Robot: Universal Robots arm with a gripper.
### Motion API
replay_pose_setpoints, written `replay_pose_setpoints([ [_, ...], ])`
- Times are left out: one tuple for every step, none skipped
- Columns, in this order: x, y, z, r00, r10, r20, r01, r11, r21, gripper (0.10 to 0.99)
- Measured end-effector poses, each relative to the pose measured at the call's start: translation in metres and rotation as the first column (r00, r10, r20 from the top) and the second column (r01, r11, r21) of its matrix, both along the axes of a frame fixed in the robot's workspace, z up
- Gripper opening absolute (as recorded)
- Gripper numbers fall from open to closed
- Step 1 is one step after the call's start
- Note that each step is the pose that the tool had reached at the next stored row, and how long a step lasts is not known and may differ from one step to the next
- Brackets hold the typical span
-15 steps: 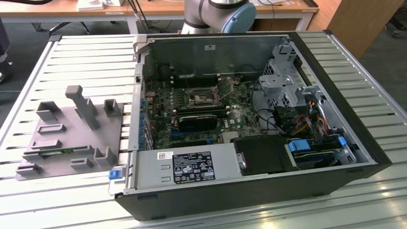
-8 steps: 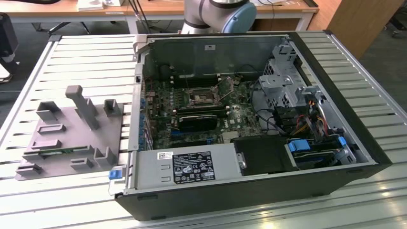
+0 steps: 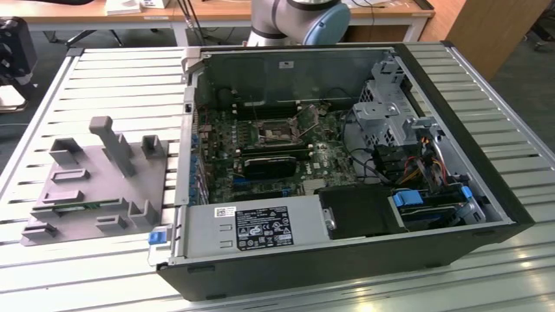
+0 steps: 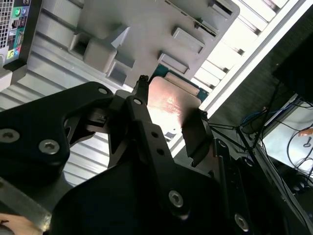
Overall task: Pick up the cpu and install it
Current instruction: 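Pick up the cpu and move it towards the insertion slot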
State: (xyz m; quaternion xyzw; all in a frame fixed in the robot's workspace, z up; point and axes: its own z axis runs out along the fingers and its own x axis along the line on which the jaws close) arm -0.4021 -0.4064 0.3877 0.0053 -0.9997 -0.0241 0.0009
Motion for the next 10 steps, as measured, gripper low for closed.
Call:
replay_pose_setpoints([
  [0.0013, 0.0000, 0.0000, 1.0000, 0.000, 0.0000, 0.000, 1.0000, 0.000, 0.529],
  [0.0027, 0.0000, 0.0000, 1.0000, 0.000, 0.0000, 0.000, 1.0000, 0.000, 0.529],
  [0.0041, 0.0000, 0.0000, 1.0000, 0.000, -0.0001, 0.000, 1.0000, 0.000, 0.529],
  [0.0052, 0.0000, 0.0000, 1.0000, 0.000, 0.0000, 0.000, 1.0000, 0.000, 0.529],
  [0.0062, 0.0000, 0.0000, 1.0000, 0.000, 0.0001, 0.000, 1.0000, 0.000, 0.529],
  [0.0072, 0.0000, 0.0000, 1.0000, 0.000, 0.0000, 0.000, 1.0000, 0.001, 0.529],
  [0.0081, 0.0000, 0.0000, 1.0000, 0.000, -0.0001, 0.000, 1.0000, 0.001, 0.529],
  [0.0090, 0.0000, 0.0000, 1.0000, 0.000, -0.0001, 0.000, 1.0000, 0.001, 0.529],
  [0.0099, 0.0000, 0.0000, 1.0000, 0.000, 0.0000, 0.000, 1.0000, 0.001, 0.529],
  [0.0109, 0.0000, 0.0000, 1.0000, 0.000, -0.0001, 0.000, 1.0000, 0.001, 0.529],
])
